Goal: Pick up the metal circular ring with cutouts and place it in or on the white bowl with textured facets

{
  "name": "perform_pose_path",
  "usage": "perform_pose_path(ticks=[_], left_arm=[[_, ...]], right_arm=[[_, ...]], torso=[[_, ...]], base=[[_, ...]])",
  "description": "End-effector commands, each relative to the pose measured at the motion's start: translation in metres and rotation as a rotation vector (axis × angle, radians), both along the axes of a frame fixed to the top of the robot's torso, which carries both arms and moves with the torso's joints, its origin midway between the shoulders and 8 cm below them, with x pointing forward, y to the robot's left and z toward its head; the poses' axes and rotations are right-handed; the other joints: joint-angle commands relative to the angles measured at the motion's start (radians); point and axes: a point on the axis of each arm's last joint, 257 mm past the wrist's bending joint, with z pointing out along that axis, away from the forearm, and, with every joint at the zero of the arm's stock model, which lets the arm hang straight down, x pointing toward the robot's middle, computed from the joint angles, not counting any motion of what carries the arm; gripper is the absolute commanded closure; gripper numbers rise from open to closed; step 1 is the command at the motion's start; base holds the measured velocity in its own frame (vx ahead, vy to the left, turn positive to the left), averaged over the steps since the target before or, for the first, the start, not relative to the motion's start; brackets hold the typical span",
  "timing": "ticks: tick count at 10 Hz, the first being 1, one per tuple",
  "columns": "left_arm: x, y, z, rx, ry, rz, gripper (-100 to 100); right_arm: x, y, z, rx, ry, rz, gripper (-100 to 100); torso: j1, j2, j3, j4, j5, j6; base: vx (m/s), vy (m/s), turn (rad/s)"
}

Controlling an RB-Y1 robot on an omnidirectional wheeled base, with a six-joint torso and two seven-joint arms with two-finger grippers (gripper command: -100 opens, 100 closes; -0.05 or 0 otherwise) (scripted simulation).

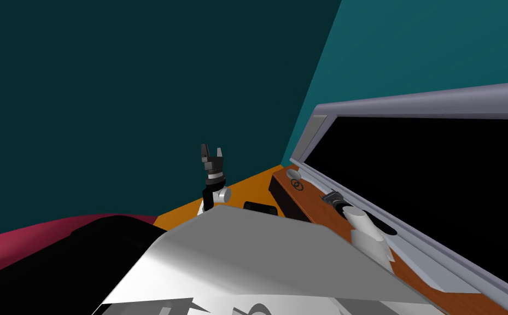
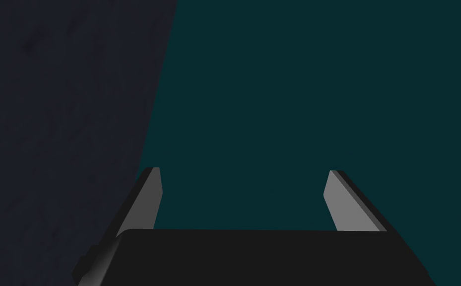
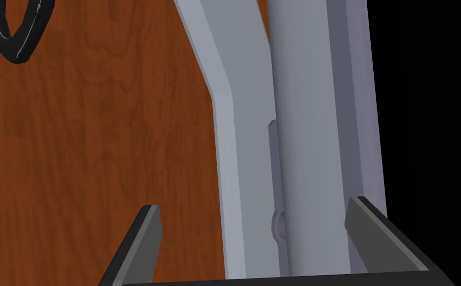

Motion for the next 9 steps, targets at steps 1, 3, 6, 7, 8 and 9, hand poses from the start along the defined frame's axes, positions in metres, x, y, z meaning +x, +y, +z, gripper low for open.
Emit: perform_pose_path(ticks=[1,3,6,7,8,9], left_arm=[[0.0,0.0,0.0,0.0,0.0,0.0,0],[0.0,0.0,0.0,0.0,0.0,0.0,0],[0.0,0.0,0.0,0.0,0.0,0.0,0],[0.0,0.0,0.0,0.0,0.0,0.0,0],[0.0,0.0,0.0,0.0,0.0,0.0,0],[0.0,0.0,0.0,0.0,0.0,0.0,0]], right_arm=[[-0.008,0.001,-0.013,0.065,0.012,-0.008,-100],[-0.015,0.005,-0.026,0.132,0.02,-0.008,-100],[-0.027,0.021,-0.049,0.235,0.045,0.001,-100],[-0.028,0.021,-0.05,0.237,0.046,0.001,-100],[-0.031,0.028,-0.055,0.296,0.035,0.006,-100],[-0.035,0.031,-0.062,0.312,0.046,0.003,-100]], torso=[[0.0,0.0,0.0,0.0,0.0,0.0],[0.0,0.0,0.0,0.0,0.0,0.0],[-0.001,0.0,0.0,0.0,0.0,-0.001],[-0.001,0.0,0.0,0.0,0.0,0.0],[0.001,-0.001,0.0,0.0,0.0,0.0],[0.0,-0.001,0.0,0.0,0.0,-0.001]], base=[[-0.022,-0.043,0.155],[-0.023,-0.053,0.138],[-0.018,-0.051,0.101],[-0.009,-0.022,-0.008],[-0.01,-0.036,0.149],[-0.012,-0.051,0.096]])
